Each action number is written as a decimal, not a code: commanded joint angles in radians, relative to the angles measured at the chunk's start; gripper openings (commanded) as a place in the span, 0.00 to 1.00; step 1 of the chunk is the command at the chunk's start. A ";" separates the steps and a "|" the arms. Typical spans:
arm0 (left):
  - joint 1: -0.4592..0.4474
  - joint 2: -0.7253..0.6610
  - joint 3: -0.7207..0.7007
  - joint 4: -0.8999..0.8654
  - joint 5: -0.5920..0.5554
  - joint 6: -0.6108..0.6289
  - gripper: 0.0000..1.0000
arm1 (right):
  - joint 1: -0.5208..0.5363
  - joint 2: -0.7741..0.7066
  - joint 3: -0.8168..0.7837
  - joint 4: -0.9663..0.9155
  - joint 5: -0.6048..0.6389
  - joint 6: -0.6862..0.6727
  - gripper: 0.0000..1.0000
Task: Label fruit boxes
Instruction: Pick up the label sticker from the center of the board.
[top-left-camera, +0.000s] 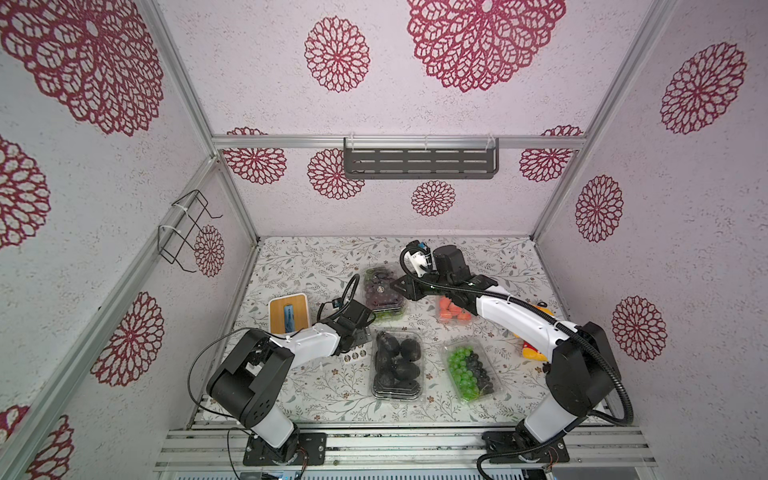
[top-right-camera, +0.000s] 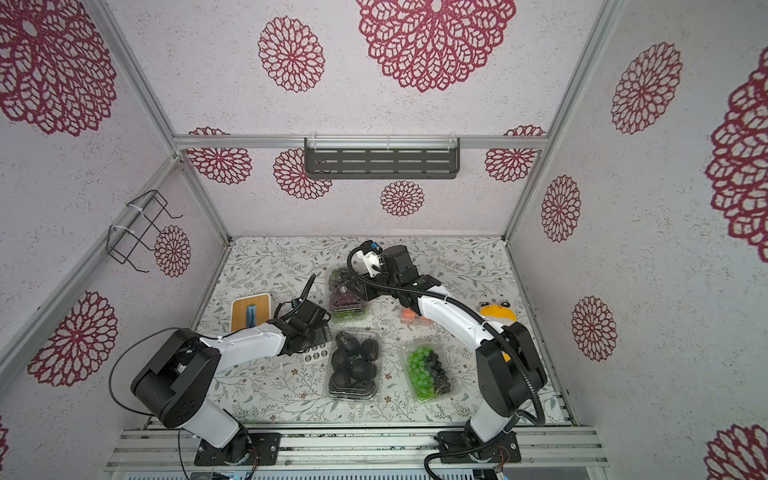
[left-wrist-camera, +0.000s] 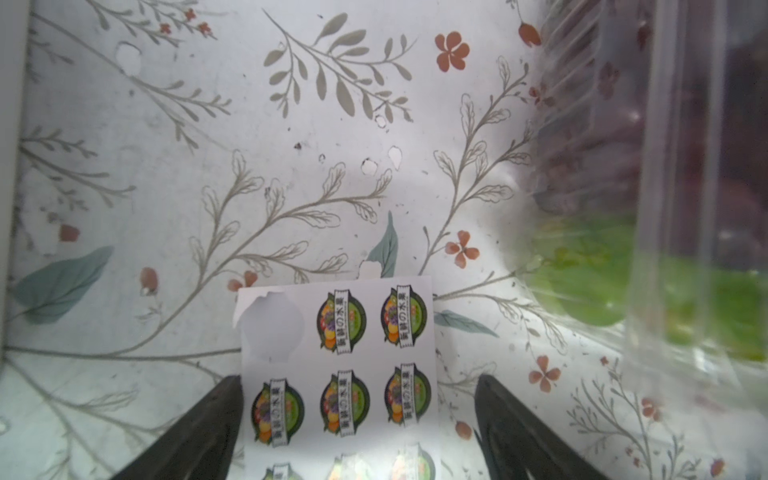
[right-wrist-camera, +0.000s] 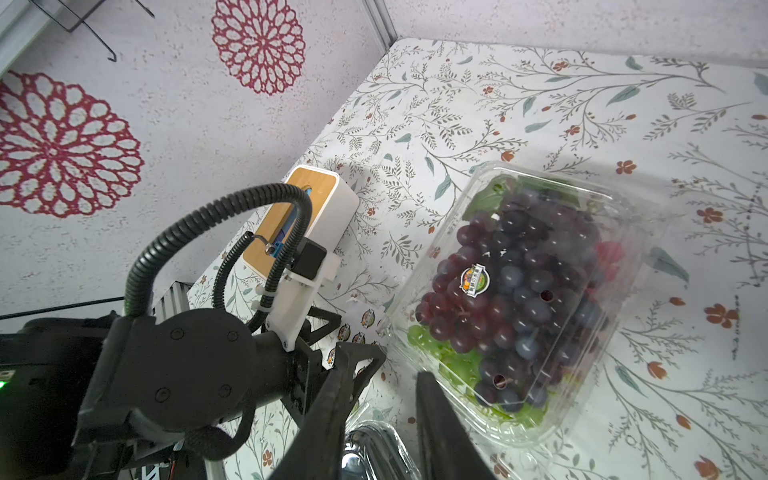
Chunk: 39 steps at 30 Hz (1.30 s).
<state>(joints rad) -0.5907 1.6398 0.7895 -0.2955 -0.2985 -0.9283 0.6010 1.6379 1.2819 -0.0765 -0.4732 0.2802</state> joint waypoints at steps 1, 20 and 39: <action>-0.021 0.099 0.022 -0.124 -0.018 -0.053 0.90 | -0.010 -0.047 0.005 0.037 0.007 -0.011 0.32; -0.096 0.181 -0.059 -0.230 -0.028 -0.138 0.63 | -0.012 -0.063 -0.006 0.059 -0.005 0.001 0.32; -0.046 -0.255 -0.090 -0.090 -0.064 0.102 0.32 | -0.039 -0.016 -0.016 0.128 -0.134 0.042 0.33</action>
<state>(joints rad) -0.6453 1.4582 0.6888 -0.4019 -0.3695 -0.8944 0.5751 1.6272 1.2678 -0.0086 -0.5480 0.2981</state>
